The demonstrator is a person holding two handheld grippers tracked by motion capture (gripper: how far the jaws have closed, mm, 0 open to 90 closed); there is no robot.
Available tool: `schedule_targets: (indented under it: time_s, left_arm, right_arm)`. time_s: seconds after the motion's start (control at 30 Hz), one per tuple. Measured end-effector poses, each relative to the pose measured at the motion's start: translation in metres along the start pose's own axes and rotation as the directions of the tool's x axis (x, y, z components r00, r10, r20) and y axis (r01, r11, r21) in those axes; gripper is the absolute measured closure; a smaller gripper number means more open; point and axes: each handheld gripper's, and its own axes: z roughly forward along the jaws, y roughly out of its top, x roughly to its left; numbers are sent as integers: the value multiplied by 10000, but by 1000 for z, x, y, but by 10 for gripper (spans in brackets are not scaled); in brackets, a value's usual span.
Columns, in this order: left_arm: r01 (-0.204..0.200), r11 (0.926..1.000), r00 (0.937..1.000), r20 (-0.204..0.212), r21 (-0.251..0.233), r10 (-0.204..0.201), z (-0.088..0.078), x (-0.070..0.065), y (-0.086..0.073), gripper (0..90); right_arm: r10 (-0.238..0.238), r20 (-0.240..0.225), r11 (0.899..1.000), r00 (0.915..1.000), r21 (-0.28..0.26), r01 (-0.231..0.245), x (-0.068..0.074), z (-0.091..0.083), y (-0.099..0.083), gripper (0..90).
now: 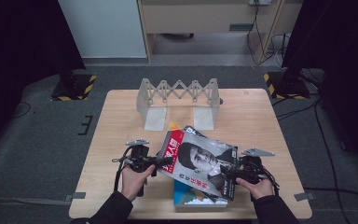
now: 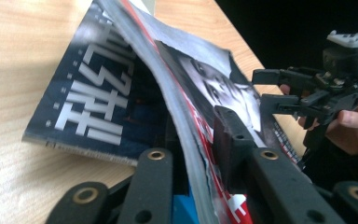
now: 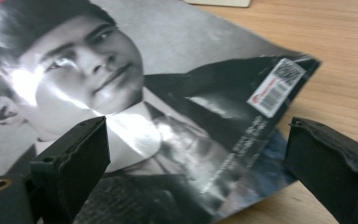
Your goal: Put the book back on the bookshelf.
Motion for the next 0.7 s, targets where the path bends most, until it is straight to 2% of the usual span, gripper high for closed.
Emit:
schedule_targets:
  time_s: [0.13,0.33,0.37,0.5,0.57,0.6,0.67,0.7]
  left_arm:
    - [21,9999,10000,54,-163,-20,-3,-5,10,794]
    - [39,9988,9998,-206,-489,-49,-5,-12,22,816]
    - [39,9988,9998,-206,-489,-49,-5,-12,22,821]
    - [-14,9962,9998,-177,-866,-1,-10,-20,35,844]
    - [52,9942,9999,-93,-1075,-63,-13,-23,41,855]
    - [52,9942,9999,-93,-1075,-63,-13,-23,41,856]
    - [66,9917,10000,-63,-1282,-74,-16,-27,47,858]
    - [16,9900,10000,-72,-1413,-26,-17,-30,51,858]
  right_arm:
    - [161,228,9996,9996,-215,-156,-9,-6,2,67]
    - [198,1146,9992,9932,-366,-157,-30,-12,1,64]
    - [198,1146,9992,9932,-366,-157,-30,-12,1,64]
    - [282,1913,9995,9811,-187,-251,-49,-15,-3,60]
    - [261,2179,9997,9756,-88,-247,-57,-16,-4,59]
    - [261,2179,9997,9756,-88,-247,-57,-16,-4,59]
    - [343,2560,9990,9661,181,-403,-69,-16,-8,59]
    - [326,2632,9989,9642,249,-406,-71,-16,-9,59]
